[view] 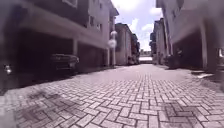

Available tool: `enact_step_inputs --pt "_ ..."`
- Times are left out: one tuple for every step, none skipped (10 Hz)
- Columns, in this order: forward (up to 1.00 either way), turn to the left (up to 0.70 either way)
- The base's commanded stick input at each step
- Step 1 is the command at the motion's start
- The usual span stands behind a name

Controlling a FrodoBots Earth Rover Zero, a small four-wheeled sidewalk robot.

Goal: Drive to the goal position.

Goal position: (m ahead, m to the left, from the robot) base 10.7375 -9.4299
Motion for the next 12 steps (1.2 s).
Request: enact_step_inputs --pt "0.50 0.00" --pt "0.50 0.00" --pt "0.50 0.00" --pt "0.50 0.00" --pt "0.50 0.00" --pt "0.50 0.00" --pt "0.50 0.00" --pt "0.50 0.00" --pt "0.50 0.00" --pt "0.50 0.00" --pt "0.50 0.00" --pt "0.50 0.00"
